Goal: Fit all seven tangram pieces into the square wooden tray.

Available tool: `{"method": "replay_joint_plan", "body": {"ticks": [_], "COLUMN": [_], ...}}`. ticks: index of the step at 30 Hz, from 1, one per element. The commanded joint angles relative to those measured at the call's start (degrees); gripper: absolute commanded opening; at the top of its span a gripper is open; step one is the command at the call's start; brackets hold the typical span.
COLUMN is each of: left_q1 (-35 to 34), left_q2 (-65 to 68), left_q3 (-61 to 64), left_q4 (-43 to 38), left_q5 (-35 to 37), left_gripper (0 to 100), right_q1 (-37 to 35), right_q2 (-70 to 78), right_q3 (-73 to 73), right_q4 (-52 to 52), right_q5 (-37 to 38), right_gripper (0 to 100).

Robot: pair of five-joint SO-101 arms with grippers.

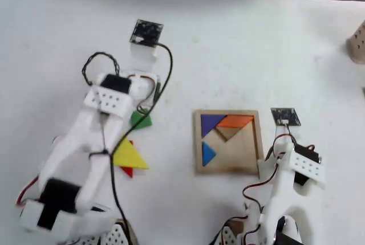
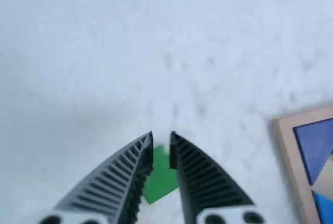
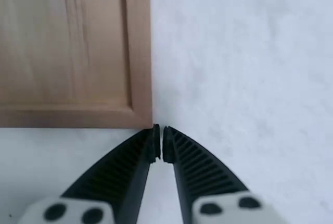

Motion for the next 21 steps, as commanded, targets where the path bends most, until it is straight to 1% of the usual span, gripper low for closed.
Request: {"method": "replay_joint_plan", "body": {"ticks": [1, 2, 4, 5, 6, 8, 13, 17, 21], "left_q1": [-2.4, -2.4, -4.0, -4.8, -5.1, -6.5, -6.0, -6.2, -6.1], "left_q2": [7.3, 9.2, 13.0, 14.4, 15.6, 17.5, 20.1, 23.9, 28.4], "left_q3": [-11.4, -13.3, -16.4, -17.4, -18.6, -20.0, -19.9, -19.3, -19.0], "left_q4": [12.1, 14.2, 15.6, 15.7, 15.7, 15.3, 15.7, 14.2, 14.2], "left_q5": [-6.5, -13.1, -28.4, -33.9, -37.2, -40.1, -48.5, -55.3, -58.6], "left_gripper": [23, 26, 27, 27, 27, 27, 27, 27, 26], "right_q1": [-0.6, -0.6, -0.7, -0.7, -0.7, -0.7, -0.7, -0.7, -0.7], "right_q2": [-1.5, -1.5, -1.5, -1.5, -1.5, -1.5, -1.5, -1.5, -1.5], "right_q3": [-0.4, -0.4, -0.4, -0.4, -0.4, -0.4, -0.4, -0.4, -0.4], "right_q4": [-0.5, -0.5, -0.5, -0.5, -0.5, -0.5, -0.5, -0.5, -0.5], "right_q5": [0.6, 0.6, 0.6, 0.6, 0.6, 0.6, 0.6, 0.6, 0.6], "right_gripper": [2.1, 2.1, 2.1, 2.1, 2.1, 2.1, 2.1, 2.1, 2.1]}}
